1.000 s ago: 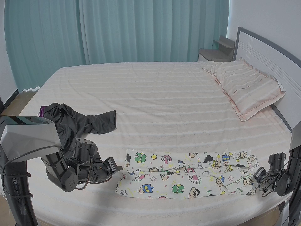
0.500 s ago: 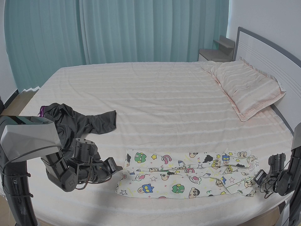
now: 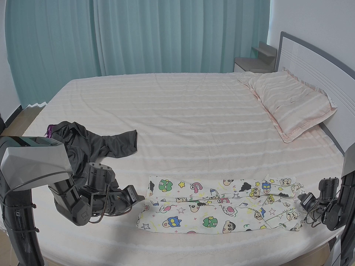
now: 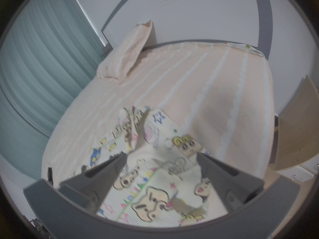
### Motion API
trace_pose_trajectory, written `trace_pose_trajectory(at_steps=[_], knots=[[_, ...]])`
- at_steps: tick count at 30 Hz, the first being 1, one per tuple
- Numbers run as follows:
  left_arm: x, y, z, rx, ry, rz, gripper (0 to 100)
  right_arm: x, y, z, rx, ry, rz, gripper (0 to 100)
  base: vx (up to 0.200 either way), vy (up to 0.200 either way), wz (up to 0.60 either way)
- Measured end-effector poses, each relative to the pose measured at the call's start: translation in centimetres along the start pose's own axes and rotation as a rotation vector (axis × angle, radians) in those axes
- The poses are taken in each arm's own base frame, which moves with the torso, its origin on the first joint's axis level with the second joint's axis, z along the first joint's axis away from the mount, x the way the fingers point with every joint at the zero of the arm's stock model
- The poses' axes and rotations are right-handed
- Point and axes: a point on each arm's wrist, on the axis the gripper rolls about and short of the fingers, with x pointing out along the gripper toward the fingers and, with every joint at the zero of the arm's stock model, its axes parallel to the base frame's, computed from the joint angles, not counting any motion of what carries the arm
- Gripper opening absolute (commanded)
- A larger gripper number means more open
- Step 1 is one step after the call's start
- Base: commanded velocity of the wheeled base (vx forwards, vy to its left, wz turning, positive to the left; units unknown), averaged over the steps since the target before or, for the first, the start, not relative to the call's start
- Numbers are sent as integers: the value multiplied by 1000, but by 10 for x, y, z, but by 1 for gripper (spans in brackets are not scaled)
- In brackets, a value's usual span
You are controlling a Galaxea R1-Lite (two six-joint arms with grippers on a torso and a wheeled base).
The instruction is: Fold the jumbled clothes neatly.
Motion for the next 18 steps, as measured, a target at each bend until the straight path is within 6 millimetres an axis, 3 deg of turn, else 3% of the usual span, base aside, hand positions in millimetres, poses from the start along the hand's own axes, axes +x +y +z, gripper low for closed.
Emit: trace_pose_trajectory(at_steps=[12, 13, 18], knots=[[0, 0, 0, 1, 0, 0, 0, 1, 3, 6, 2, -53, 31, 100, 0, 0, 0], [0, 0, 0, 2, 0, 1, 100, 1, 3, 6, 2, -54, 33, 100, 0, 0, 0], [-1, 0, -1, 4, 0, -1, 100, 0, 4, 5, -4, -52, 40, 100, 0, 0, 0]])
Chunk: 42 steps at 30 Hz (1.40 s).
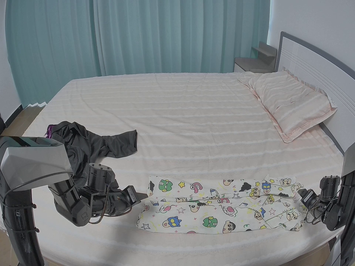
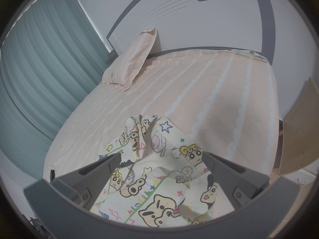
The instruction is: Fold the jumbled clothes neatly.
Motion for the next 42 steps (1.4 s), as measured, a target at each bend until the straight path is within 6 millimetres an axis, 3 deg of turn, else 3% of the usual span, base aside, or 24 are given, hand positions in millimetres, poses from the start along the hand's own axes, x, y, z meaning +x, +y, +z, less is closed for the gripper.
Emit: trace_pose_trajectory(at_steps=[9, 15, 20, 32, 42], knots=[[8, 4, 0, 141, -21, -4, 100, 0, 2, -2, -6, 6, 7, 100, 0, 0, 0], [25, 12, 0, 307, -24, 65, 100, -1, 3, -3, -8, 8, 11, 100, 0, 0, 0], [39, 14, -3, 347, 31, 114, 100, -1, 4, -4, -9, 10, 17, 100, 0, 0, 0], [76, -9, 6, 420, 76, 124, 100, -1, 5, -5, -11, 12, 21, 100, 0, 0, 0], [84, -10, 4, 500, 97, 156, 100, -1, 7, -3, -6, -5, 34, 100, 0, 0, 0]])
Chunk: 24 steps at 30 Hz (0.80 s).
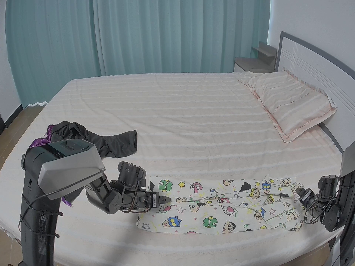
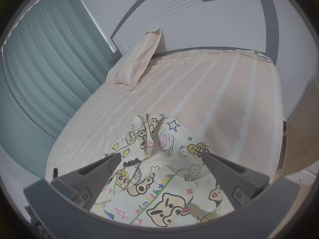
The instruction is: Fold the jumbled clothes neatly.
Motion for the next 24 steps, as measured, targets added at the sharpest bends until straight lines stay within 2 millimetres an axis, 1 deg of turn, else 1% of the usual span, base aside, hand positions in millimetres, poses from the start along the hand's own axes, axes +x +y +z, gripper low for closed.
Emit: trace_pose_trajectory(at_steps=[5, 15, 16, 24], knots=[[2, 0, -2, 39, 14, 31, 100, 0, 0, 0, 1, 0, -1, 100, 0, 0, 0], [4, -1, -1, 46, 13, 35, 100, 0, 0, 0, 1, -2, 0, 100, 0, 0, 0], [4, -1, -1, 46, 13, 35, 0, 0, 0, 0, 1, -2, 1, 100, 0, 0, 0], [7, -2, 0, 38, 54, 50, 0, 0, 0, 0, 1, -2, 1, 100, 0, 0, 0]])
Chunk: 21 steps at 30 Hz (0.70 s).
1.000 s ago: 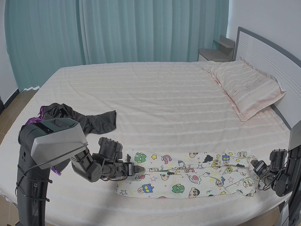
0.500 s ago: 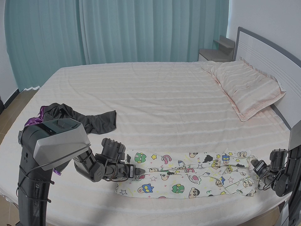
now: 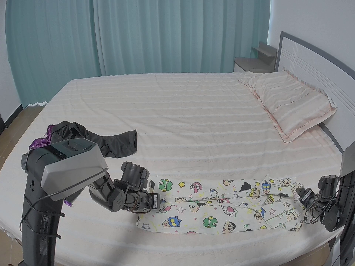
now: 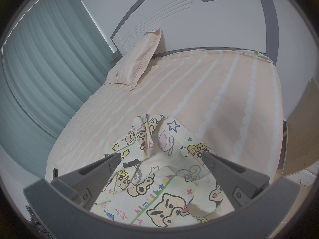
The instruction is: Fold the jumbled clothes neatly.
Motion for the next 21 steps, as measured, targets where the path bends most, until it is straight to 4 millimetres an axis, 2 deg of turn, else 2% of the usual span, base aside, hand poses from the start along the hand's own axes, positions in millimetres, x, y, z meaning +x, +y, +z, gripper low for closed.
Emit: trace_pose_trajectory(at_steps=[14, 21], knots=[[-2, 2, 0, -9, 1, 3, 0, 0, -1, 1, 3, -3, -2, 100, 0, 0, 0], [-13, 11, 5, -32, -14, 17, 0, 0, -1, 1, 4, -4, -2, 100, 0, 0, 0]])
